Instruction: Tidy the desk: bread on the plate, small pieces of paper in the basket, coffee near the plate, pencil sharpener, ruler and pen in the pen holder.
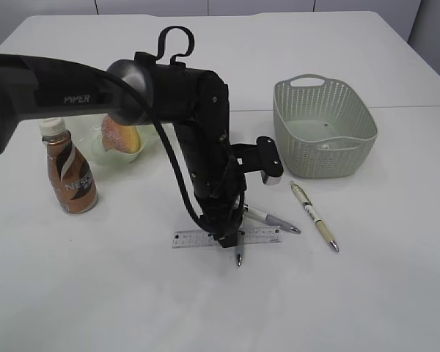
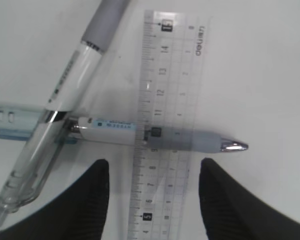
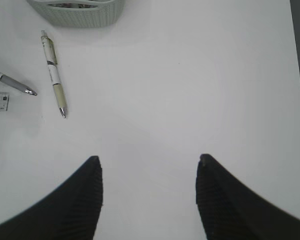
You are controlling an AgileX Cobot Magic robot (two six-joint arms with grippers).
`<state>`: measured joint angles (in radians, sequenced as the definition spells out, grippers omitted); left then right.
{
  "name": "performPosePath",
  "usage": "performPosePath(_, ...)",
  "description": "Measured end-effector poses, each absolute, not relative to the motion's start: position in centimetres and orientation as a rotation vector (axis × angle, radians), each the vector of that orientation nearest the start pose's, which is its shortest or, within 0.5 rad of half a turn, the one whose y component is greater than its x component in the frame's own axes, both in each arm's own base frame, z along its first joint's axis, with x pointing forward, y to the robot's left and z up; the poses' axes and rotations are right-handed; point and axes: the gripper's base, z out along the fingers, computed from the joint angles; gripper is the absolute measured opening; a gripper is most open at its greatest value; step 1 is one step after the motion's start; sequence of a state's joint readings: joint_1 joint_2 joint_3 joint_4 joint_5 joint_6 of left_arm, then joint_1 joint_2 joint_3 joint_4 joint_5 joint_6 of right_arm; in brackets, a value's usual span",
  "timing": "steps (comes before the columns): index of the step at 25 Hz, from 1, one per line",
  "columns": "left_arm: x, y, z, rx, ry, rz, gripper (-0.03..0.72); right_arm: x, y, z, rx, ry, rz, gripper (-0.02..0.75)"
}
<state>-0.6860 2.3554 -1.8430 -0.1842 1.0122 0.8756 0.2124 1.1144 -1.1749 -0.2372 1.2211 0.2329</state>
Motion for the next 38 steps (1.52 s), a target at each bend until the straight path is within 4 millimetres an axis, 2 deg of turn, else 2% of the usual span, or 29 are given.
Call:
performPosePath(9, 36.0, -31.3, 12.3, 2.008, 2.210, -0.221, 0.418, 19.8, 2.2, 37.5, -0.006, 2.601, -0.164, 0.467)
performPosePath(17, 36.0, -31.3, 11.2, 2.022, 2.229, -0.224, 0.418, 19.8, 2.2, 37.5, -0.006, 2.601, -0.164, 0.467)
performPosePath(30, 36.0, -31.2, 10.7, 2.032, 2.234, -0.215, 0.417, 19.8, 2.2, 37.5, -0.006, 2.597, -0.163, 0.467)
performPosePath(32, 36.1, -31.2, 10.7, 2.030, 2.233, -0.215, 0.399, 19.8, 2.2, 37.5, -0.006, 2.597, -0.163, 0.467)
performPosePath(36, 36.1, -31.3, 10.7, 2.030, 2.230, -0.212, 0.267, 19.8, 2.2, 37.5, -0.007, 2.596, -0.162, 0.467)
performPosePath(38, 36.1, -31.2, 10.7, 2.031, 2.235, -0.213, 0.243, 19.8, 2.2, 37.5, -0.007, 2.596, -0.162, 0.467)
